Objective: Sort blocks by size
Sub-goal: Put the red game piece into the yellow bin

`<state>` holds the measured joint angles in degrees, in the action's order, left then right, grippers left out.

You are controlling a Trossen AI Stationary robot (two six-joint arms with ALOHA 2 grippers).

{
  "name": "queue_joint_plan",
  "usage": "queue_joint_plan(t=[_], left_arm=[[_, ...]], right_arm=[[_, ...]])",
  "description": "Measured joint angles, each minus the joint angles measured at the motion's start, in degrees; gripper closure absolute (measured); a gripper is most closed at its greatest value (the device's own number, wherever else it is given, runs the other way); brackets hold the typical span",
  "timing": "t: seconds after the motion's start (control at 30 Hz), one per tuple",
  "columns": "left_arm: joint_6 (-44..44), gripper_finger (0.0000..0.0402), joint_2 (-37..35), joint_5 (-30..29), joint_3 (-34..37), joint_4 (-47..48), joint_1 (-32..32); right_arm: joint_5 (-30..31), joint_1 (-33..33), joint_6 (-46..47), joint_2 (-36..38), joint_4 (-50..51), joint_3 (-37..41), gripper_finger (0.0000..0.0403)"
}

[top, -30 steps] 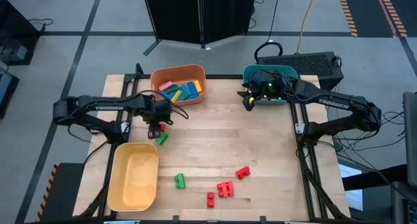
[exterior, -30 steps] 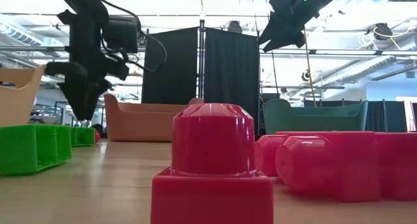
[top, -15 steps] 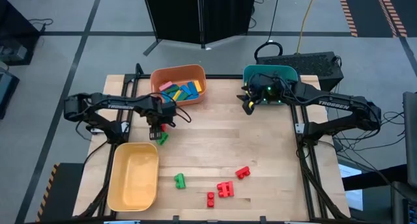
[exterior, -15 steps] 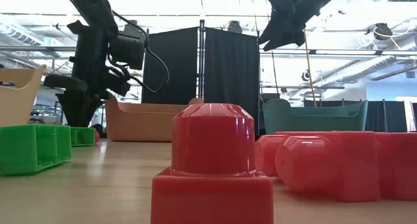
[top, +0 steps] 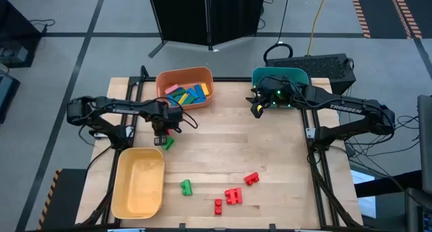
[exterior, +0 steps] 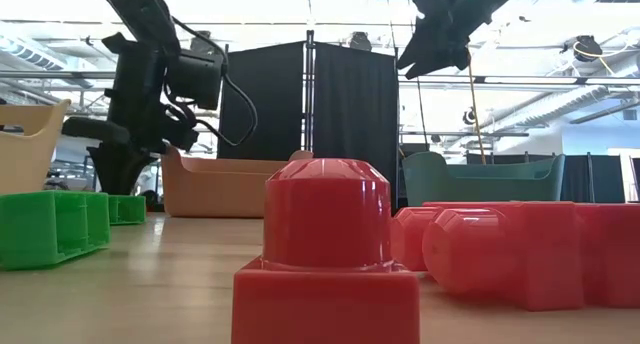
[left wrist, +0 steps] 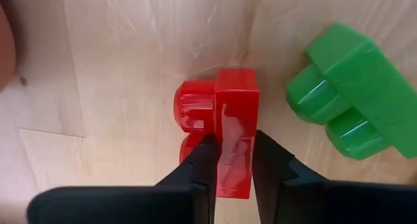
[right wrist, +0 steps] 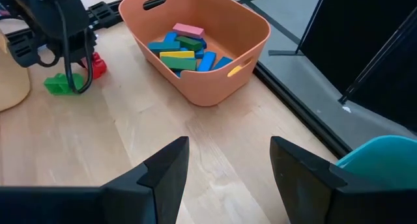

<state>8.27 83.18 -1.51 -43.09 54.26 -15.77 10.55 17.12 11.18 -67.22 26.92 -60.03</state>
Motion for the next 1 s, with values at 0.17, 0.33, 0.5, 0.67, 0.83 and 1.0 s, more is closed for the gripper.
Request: queue_joint_plan(t=[0.17,0.33,0.5,0.67,0.83,1.0], left_arm=[[-0.5,0.0347,0.2,0.4,-0.8,0.5,0.6],[-1.9,0.0347,0.2,1.1,-4.5,3.4,1.0],[-1.9,0.0347,0.2,1.6,-10.0,10.7,1.2],[-2.1,0.0347,-0.3,1.6,-16.9,18.3,2.0],[-5.6,0.0347,-1.8,3.1,-22.6,22.2,3.3],[-11.6,0.0347,-3.3,4.9,-27.5,31.1,5.5]], right_arm=[[0.0,0.0,0.1,0.0,0.0,0.0,0.0202],[0.3,0.0,0.1,0.0,0.0,0.0,0.0202],[0.5,0.0,0.2,0.0,-0.1,0.0,0.0202],[0.5,0.0,1.2,0.0,-0.1,0.0,0.0202],[1.1,0.0,1.7,-0.7,-0.3,0.0,0.0202],[1.5,0.0,1.9,-1.9,-0.4,0.0,0.0202]])
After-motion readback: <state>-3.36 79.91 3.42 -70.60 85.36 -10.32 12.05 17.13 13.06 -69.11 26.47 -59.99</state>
